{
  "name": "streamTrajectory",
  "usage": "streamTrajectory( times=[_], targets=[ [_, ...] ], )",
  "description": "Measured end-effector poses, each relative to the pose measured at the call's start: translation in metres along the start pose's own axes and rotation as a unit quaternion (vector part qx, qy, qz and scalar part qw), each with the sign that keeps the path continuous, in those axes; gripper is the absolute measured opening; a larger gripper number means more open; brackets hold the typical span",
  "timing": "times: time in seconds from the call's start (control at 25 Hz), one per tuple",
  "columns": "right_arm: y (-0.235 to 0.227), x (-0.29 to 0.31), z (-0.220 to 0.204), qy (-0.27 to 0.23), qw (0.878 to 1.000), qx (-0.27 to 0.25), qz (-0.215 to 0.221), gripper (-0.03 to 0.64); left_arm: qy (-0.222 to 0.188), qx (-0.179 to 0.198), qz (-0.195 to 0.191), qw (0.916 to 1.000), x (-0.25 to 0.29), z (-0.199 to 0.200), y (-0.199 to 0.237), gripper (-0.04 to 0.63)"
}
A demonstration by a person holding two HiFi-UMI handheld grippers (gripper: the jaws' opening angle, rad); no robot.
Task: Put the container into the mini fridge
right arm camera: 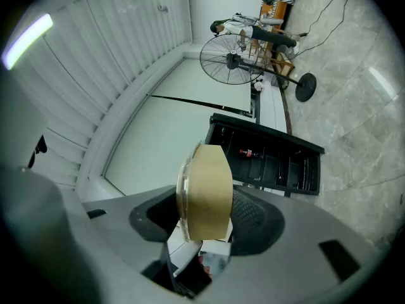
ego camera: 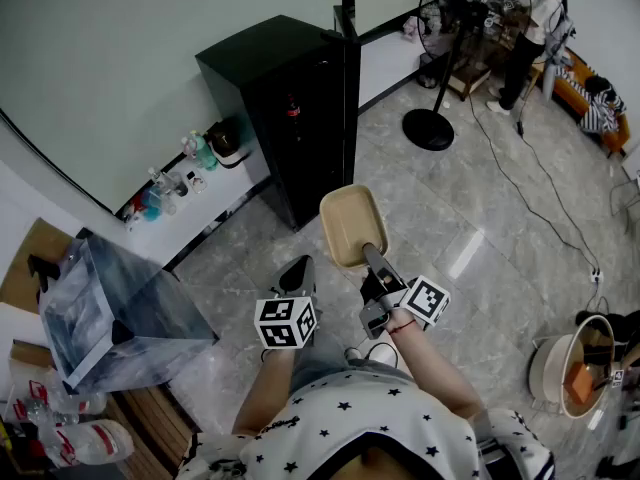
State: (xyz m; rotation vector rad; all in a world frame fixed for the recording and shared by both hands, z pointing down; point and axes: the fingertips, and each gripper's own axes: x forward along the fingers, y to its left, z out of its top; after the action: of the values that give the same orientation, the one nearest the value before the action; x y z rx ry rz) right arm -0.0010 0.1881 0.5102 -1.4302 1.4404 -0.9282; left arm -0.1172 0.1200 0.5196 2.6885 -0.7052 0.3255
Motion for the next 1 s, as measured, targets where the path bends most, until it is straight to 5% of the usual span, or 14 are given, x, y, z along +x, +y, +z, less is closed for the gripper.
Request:
streamTrajectory(
  times=[0.56,1.0],
  targets=[
    [0.047,-0.034,-0.067,-0.007,1.000,0.002,0.017,0.209,-0.020,0.002,-0.003,0.9998,-0.084,-0.003,0.011,0.012],
    [0.054,-0.029,-0.067,-0.004,0.999,0.003,0.031,0.209,-0.032,-0.002,-0.003,0.9995,-0.089,0.002,0.011,0.012]
  ],
)
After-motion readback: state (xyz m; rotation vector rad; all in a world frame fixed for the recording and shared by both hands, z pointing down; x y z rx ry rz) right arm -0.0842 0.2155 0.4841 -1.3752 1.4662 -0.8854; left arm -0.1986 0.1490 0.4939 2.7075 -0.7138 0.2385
